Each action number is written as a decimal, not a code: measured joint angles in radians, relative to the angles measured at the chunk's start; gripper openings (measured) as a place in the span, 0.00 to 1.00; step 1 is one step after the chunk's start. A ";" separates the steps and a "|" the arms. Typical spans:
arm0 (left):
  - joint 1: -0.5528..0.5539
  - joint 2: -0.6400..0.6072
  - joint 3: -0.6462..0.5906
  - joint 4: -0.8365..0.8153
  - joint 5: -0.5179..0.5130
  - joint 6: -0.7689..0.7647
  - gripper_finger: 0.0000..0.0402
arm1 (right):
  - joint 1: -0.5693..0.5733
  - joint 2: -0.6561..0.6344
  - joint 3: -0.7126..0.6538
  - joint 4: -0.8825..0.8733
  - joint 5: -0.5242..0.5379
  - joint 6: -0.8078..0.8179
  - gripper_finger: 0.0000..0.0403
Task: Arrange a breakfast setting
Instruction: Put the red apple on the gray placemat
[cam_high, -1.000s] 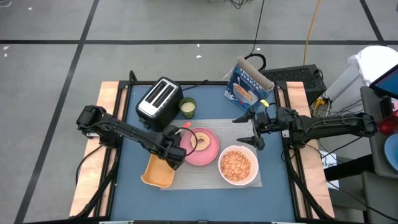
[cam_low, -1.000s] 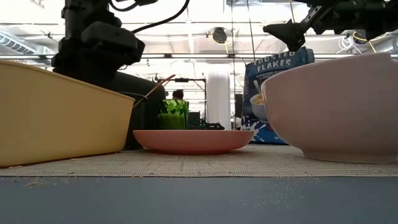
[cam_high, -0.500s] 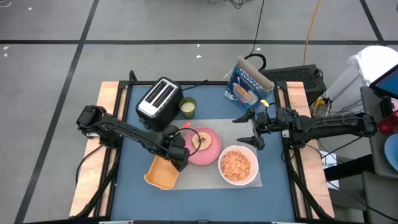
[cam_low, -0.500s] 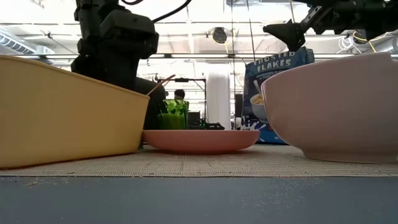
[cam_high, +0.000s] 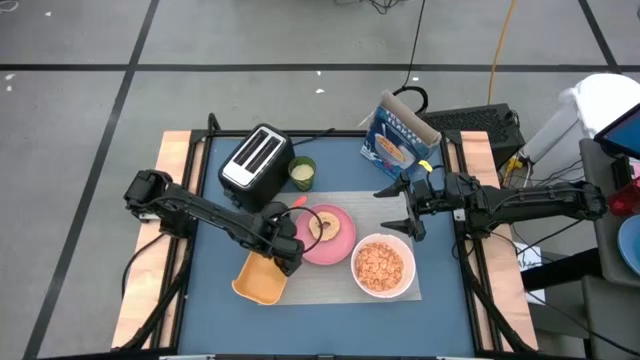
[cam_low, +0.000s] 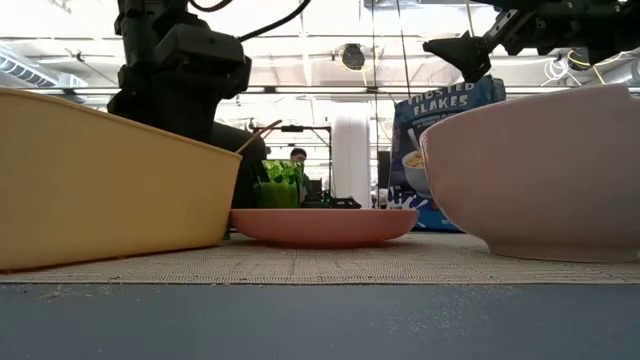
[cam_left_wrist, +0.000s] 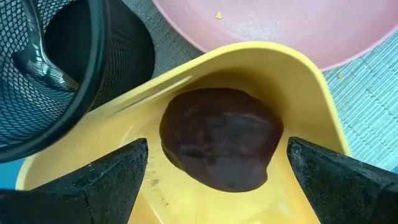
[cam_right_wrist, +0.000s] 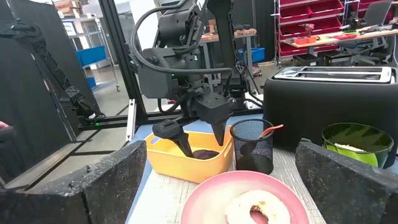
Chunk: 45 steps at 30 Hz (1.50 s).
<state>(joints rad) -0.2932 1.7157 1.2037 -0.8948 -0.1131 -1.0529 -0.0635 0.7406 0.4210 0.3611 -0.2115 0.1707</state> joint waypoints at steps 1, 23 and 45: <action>-0.002 0.000 0.000 0.000 0.000 0.005 0.97 | 0.000 0.000 0.000 0.000 0.000 0.000 0.99; -0.003 0.014 -0.065 0.029 0.041 -0.049 0.93 | 0.000 0.000 0.000 0.001 0.000 0.000 0.99; -0.004 0.012 -0.063 0.027 0.035 -0.052 0.55 | 0.000 0.000 0.000 0.001 0.000 0.000 0.99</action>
<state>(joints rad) -0.2970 1.7279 1.1404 -0.8677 -0.0776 -1.1053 -0.0635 0.7410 0.4210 0.3618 -0.2113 0.1707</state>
